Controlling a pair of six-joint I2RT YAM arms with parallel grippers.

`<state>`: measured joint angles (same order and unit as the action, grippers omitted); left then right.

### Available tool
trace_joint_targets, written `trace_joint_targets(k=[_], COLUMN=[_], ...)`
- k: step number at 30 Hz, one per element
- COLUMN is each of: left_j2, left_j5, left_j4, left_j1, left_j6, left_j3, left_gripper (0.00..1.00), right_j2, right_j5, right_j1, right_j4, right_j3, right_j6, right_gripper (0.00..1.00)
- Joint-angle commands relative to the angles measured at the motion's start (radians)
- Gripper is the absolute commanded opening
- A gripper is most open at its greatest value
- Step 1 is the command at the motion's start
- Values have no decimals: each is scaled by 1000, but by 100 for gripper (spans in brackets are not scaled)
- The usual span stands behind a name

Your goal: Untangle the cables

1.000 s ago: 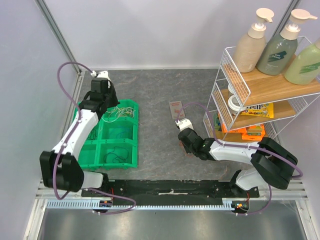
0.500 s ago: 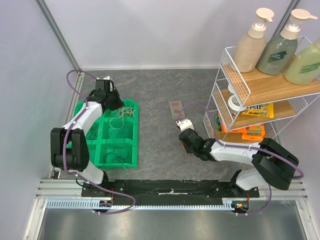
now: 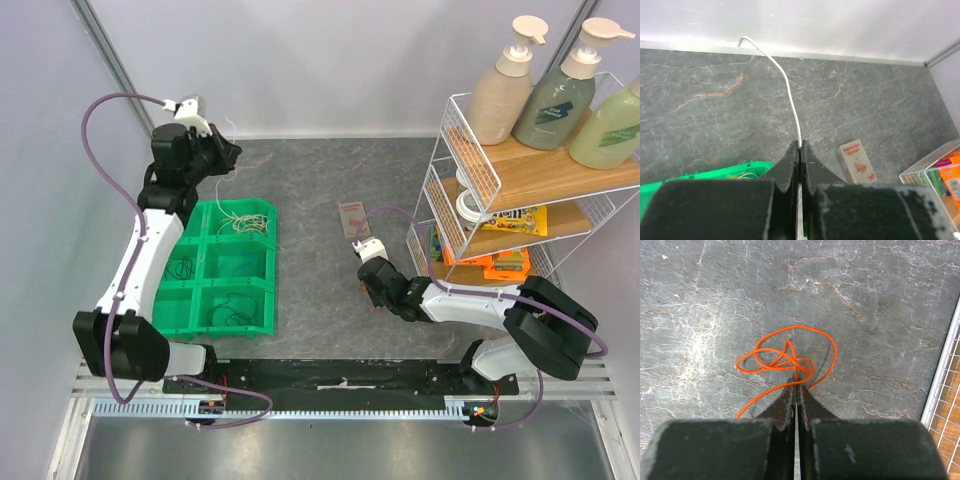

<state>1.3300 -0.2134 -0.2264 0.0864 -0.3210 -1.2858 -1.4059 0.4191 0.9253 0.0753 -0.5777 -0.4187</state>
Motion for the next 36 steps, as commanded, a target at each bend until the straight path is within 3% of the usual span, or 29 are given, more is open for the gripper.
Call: trace_joint_targets(k=[1, 10, 20, 28, 30, 33, 36], left_j2=[100, 118, 168, 268, 273, 261, 197], left_j5=[-133, -103, -89, -138, -153, -156, -159], left_j4=[19, 67, 78, 84, 90, 78, 82], left_j1=[-2, -8, -17, -137, -142, -142, -142], left_j6=[131, 103, -191, -336, -326, -308, -287], left_j3=[-17, 146, 309, 304, 292, 281, 298], left_gripper=[2, 2, 2, 2, 7, 25, 49], right_j2=[35, 35, 35, 38, 39, 36, 35], right_j5=[6, 1, 3, 0, 0, -2, -6], right_j1=[-3, -3, -3, -2, -3, -3, -3], right_j4=[-28, -31, -29, -32, -34, -32, -32], right_j3=[7, 7, 9, 10, 12, 10, 10], right_j6=[1, 1, 1, 1, 1, 3, 3], right_gripper=[2, 2, 2, 2, 2, 2, 2])
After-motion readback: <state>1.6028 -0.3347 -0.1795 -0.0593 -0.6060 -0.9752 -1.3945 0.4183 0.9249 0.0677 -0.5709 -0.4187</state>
